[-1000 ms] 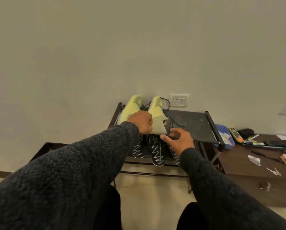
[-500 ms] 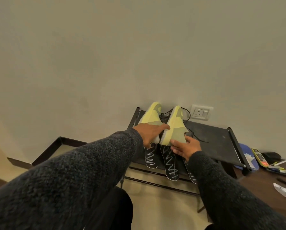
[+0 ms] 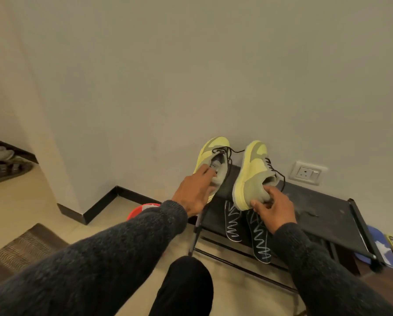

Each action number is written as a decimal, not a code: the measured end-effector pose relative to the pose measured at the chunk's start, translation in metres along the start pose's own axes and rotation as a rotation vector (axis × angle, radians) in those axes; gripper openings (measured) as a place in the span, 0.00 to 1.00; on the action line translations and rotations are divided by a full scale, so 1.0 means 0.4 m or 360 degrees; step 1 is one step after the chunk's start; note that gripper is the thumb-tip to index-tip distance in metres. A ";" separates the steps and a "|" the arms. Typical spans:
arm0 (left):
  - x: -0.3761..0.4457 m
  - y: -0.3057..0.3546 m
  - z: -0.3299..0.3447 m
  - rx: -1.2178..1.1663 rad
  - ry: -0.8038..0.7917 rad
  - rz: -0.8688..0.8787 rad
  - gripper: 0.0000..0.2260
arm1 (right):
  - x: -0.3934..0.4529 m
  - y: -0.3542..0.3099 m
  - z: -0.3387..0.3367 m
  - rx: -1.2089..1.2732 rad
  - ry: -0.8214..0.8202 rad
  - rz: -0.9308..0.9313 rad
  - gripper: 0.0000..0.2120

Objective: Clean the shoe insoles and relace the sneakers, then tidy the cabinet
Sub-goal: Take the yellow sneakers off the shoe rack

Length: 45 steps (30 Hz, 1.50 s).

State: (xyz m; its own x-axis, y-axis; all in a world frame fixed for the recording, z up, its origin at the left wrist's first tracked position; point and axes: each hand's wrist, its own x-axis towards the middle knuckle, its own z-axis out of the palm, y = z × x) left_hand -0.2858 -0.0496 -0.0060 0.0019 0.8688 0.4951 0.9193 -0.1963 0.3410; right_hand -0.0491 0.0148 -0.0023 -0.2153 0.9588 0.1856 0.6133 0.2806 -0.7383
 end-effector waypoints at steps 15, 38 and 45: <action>-0.554 -0.170 -0.193 -0.0075 0.0389 -0.0691 0.11 | -0.235 -0.269 0.360 -0.0586 -0.0741 -0.0714 0.28; -1.270 -0.088 0.135 -0.0344 -0.0341 -0.2285 0.14 | -0.702 -0.079 0.923 -0.1221 -0.2330 -0.1134 0.09; -1.294 -0.142 0.144 -0.0246 -0.0568 -0.2513 0.10 | -0.713 -0.055 0.970 -0.1278 -0.2346 -0.1019 0.24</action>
State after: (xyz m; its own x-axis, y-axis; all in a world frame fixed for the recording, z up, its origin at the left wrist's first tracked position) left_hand -0.3162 -0.4621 -0.3278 -0.7466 0.2900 -0.5987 0.0489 0.9215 0.3853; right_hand -0.2963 -0.2824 -0.2905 -0.6981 0.0034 -0.7160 0.2556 0.9353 -0.2448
